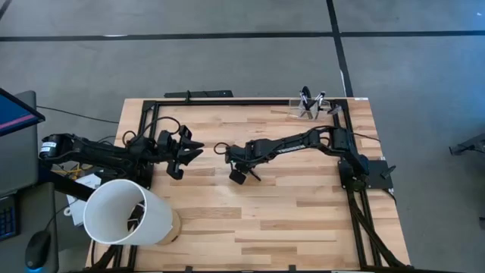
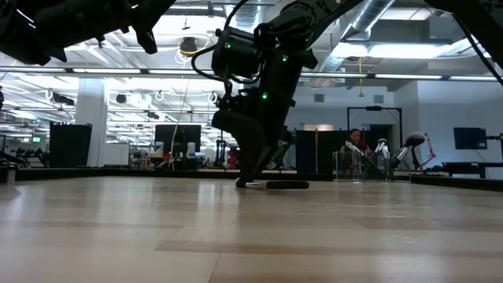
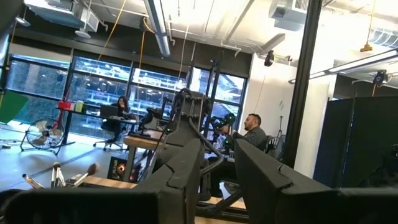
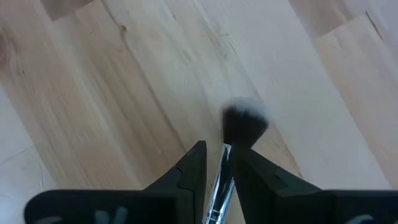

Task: Put items in baskets/containers
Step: Put the powder brush into the right section of the transparent organizer

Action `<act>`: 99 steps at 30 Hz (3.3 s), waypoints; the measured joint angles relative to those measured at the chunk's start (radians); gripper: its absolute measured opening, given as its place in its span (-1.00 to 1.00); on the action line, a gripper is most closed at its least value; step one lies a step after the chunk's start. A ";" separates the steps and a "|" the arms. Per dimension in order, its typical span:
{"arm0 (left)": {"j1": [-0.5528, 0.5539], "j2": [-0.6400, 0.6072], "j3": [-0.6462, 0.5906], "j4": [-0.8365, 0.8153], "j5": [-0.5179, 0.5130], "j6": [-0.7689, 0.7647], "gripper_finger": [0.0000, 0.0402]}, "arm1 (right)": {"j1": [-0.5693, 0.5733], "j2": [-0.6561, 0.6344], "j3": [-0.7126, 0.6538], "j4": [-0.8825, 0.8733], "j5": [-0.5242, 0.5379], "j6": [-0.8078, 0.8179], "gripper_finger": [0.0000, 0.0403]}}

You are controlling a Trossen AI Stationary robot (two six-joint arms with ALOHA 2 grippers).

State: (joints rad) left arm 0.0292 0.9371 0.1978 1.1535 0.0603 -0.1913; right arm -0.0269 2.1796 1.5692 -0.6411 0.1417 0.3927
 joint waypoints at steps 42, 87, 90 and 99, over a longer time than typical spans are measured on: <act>0.000 0.001 0.001 -0.013 0.000 0.000 -0.52 | 0.003 -0.030 -0.024 -0.129 0.015 0.034 -0.23; -0.005 0.001 0.001 -0.024 0.000 0.001 -0.52 | -0.033 -0.655 -0.692 0.434 0.200 -0.098 -0.78; -0.001 0.001 0.001 -0.024 0.000 0.001 -0.52 | -0.079 -0.814 -0.861 0.595 0.317 -0.097 -0.83; 0.000 0.001 0.001 -0.024 -0.001 0.003 -0.52 | -0.287 -1.155 -1.316 1.174 0.649 -0.190 -0.77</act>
State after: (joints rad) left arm 0.0288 0.9379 0.1989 1.1297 0.0595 -0.1883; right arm -0.3135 1.0241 0.2536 0.5332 0.7906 0.2025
